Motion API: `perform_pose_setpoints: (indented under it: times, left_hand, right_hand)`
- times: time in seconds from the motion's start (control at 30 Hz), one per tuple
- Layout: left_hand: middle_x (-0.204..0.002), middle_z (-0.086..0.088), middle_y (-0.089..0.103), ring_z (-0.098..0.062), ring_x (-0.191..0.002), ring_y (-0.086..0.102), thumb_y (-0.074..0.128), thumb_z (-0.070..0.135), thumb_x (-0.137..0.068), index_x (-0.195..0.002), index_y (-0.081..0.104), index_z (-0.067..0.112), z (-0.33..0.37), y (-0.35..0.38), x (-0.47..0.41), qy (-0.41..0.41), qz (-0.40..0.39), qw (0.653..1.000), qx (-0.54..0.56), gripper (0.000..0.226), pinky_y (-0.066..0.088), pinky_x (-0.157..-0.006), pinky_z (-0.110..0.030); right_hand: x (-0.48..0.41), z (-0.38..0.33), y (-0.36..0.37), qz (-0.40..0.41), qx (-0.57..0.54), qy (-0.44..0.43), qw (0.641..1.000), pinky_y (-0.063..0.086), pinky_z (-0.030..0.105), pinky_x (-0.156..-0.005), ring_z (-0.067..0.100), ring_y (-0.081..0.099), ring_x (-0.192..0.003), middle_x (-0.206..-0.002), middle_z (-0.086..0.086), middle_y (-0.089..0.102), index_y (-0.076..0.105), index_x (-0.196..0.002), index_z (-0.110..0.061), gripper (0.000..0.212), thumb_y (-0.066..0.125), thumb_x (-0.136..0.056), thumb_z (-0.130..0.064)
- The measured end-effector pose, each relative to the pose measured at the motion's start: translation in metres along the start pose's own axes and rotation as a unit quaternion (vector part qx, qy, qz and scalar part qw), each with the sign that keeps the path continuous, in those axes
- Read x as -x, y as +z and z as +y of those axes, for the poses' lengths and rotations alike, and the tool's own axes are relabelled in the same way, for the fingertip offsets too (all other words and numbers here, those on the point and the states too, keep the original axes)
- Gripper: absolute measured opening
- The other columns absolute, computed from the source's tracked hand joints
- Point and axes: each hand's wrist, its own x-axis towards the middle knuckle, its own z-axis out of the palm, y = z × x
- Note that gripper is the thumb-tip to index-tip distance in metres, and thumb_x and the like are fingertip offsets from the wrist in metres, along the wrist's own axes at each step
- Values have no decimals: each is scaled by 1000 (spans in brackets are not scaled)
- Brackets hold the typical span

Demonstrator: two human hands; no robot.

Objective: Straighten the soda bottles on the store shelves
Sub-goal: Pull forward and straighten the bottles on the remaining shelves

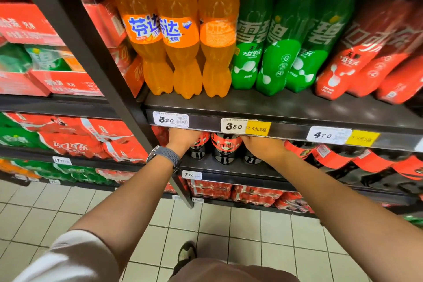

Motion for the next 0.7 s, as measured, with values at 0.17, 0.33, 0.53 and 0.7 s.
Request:
perform_pose_setpoints:
  times: [0.17, 0.33, 0.53, 0.7]
  left_hand:
    - [-98, -12, 61, -32, -94, 54, 46, 20, -90, -102, 59, 13, 12, 33, 43, 180, 176, 934, -253, 19, 39, -88, -41]
    - [-111, -14, 58, -35, -103, 53, 49, 32, -95, -116, 58, 7, 40, 80, 77, 293, 164, 904, -264, 33, 41, -93, -42]
    - [-109, -13, 66, -35, -100, 60, 46, 44, -95, -117, 63, 15, 102, 112, 68, 221, 53, 928, -295, 40, 46, -78, -39]
    - [-127, -6, 61, -30, -115, 56, 41, 43, -98, -130, 56, 25, 122, 133, 59, 161, 22, 935, -314, 39, 47, -86, -39]
  right_hand:
    - [48, 55, -14, 211, 138, -60, 966, 51, 36, -52, 34, 65, -73, -86, 9, 67, 66, -98, -18, 13, 64, -87, -25]
    - [79, 109, -32, 244, 157, -41, 956, 51, 36, -55, 35, 66, -77, -92, 14, 68, 64, -101, -12, 21, 60, -89, -29]
    - [81, 120, -36, 202, 109, -27, 973, 51, 36, -55, 38, 66, -86, -104, 18, 68, 65, -105, -8, 25, 63, -89, -27]
    - [75, 117, -30, 165, 9, 44, 985, 43, 35, -62, 37, 61, -94, -119, 16, 62, 61, -114, -13, 26, 48, -97, -28]
